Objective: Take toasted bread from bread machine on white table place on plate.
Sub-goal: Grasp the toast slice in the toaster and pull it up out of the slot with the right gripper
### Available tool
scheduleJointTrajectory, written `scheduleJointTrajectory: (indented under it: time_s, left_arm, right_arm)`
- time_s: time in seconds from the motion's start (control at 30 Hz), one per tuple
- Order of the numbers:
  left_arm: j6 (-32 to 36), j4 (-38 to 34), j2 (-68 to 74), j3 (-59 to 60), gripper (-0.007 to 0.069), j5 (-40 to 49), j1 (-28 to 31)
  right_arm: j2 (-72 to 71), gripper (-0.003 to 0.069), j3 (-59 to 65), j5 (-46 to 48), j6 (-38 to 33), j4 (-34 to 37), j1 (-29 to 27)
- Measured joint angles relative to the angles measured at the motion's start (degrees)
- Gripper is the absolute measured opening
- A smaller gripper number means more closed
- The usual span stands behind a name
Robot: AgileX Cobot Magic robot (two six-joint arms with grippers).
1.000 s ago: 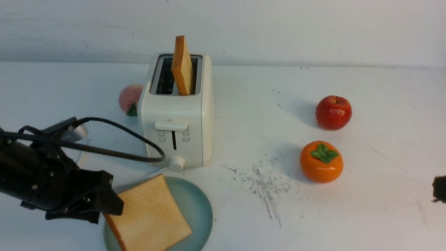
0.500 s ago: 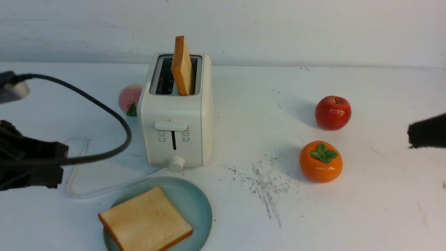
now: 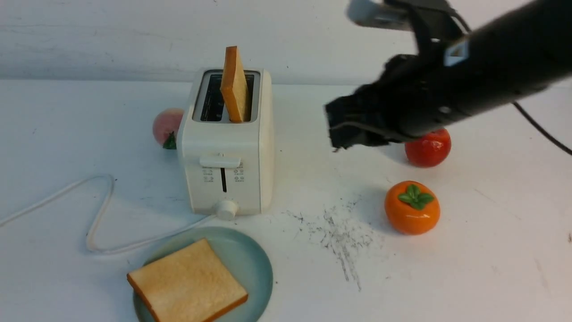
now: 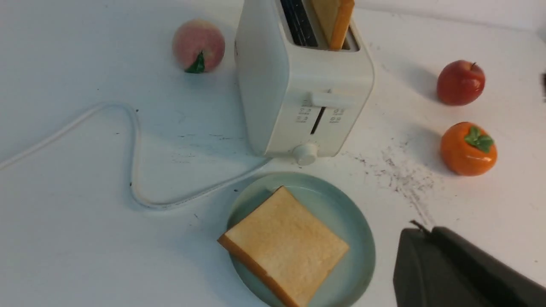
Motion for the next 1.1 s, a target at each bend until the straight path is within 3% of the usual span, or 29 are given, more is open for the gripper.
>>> scheduleJointTrajectory:
  time_s: [0.13, 0.37, 0.53, 0.73, 0.77, 0.8, 0.83, 0.87, 0.93, 1.1]
  left_arm:
    - [-1.44, 0.00, -4.05, 0.00, -0.0014, 3.15, 0.00]
    - [-1.93, -0.04, -7.45, 0.00, -0.0014, 7.40, 0.00]
    - [-2.00, 0.41, -7.60, 0.00, -0.0014, 9.36, 0.00]
    - [-2.00, 1.31, -7.60, 0.00, -0.0014, 9.51, 0.02]
    - [-2.00, 1.44, -7.60, 0.00, -0.0014, 9.51, 0.02]
    - [-2.00, 1.50, -7.60, 0.00, -0.0014, 9.51, 0.02]
    - [-2.00, 1.54, -7.60, 0.00, -0.0014, 9.56, 0.02]
    - [-2.00, 1.54, -7.60, 0.00, -0.0014, 9.56, 0.02]
    - [-2.00, 1.54, -7.60, 0.00, -0.0014, 9.56, 0.02]
    - [-2.00, 1.54, -7.60, 0.00, -0.0014, 9.27, 0.02]
  right_arm:
    - [9.77, 0.0322, -11.08, -0.37, 3.27, -6.14, 2.55]
    - [23.88, 0.0577, -28.97, -2.08, 3.74, -8.23, 2.94]
    - [31.98, 0.0615, -37.22, -4.63, 3.84, -8.51, 2.94]
    - [37.15, 0.0524, -39.01, -9.97, 4.19, -12.21, 2.94]
    - [38.07, 0.0447, -39.01, -11.28, 4.97, -14.44, 2.94]
    - [38.14, 0.0447, -39.01, -11.33, 4.97, -14.44, 2.94]
    - [38.41, 0.0326, -39.01, -11.46, 5.35, -17.30, 2.94]
    - [38.41, 0.0310, -39.01, -11.38, 5.35, -17.59, 2.94]
    - [37.49, 0.0105, -39.01, -10.22, 5.57, -20.96, 2.94]
    - [31.69, 0.0111, -39.01, -6.63, 5.57, -21.38, 2.94]
